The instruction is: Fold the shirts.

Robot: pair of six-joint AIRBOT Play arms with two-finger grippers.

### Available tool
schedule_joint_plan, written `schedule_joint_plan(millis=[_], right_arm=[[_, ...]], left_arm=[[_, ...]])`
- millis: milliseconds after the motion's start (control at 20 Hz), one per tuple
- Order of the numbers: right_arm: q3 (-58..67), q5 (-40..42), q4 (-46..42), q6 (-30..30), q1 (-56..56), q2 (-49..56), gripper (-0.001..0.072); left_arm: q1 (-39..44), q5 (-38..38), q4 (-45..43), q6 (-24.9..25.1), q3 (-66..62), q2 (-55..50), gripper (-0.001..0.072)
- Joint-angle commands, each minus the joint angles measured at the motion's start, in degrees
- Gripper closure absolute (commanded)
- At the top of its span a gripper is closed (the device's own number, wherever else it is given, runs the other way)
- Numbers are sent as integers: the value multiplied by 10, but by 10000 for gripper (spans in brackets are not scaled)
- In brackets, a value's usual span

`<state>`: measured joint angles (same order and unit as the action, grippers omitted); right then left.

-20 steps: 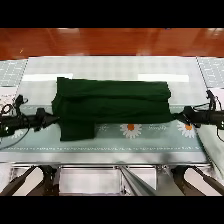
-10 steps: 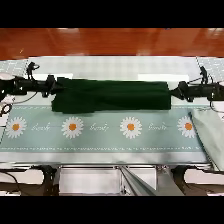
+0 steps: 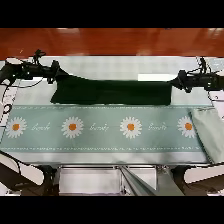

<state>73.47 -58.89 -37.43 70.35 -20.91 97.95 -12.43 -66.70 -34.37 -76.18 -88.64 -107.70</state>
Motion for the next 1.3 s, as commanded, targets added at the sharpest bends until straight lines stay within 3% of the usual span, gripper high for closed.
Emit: schedule_joint_plan(millis=[0,100,150,200,250,400,550,650,800,900,1000,1250], right_arm=[[9,9,27,-11,1,29,688],[9,16,46,-15,1,38,676],[9,21,51,-14,1,39,580],[9,23,57,-14,1,39,367],[10,17,63,-17,0,39,294],[52,-83,62,-19,-33,38,294],[89,-176,49,-16,-102,8,294],[75,-169,-29,-16,-147,-42,294],[-55,-65,-74,-14,-176,-112,293],[-155,-11,-23,-41,-174,-124,289],[-203,-21,66,-100,-174,-102,286],[-205,-43,119,-104,-174,-52,286]], left_arm=[[3,-16,-2,-6,-26,-33,687],[3,-35,-2,-6,-26,-44,672],[3,-43,-4,-6,-26,-46,486],[3,-53,-4,-8,-27,-46,194],[-2,-66,-9,-17,-30,-44,200],[-32,-108,-65,-62,-43,-15,201],[-73,-119,-200,-81,-40,73,200],[-90,-93,-265,-73,-4,156,200],[-96,23,-266,-53,157,310,200],[-82,91,-240,-51,287,405,200],[-62,117,-226,-40,378,466,200],[-21,112,-222,-41,431,486,200]])
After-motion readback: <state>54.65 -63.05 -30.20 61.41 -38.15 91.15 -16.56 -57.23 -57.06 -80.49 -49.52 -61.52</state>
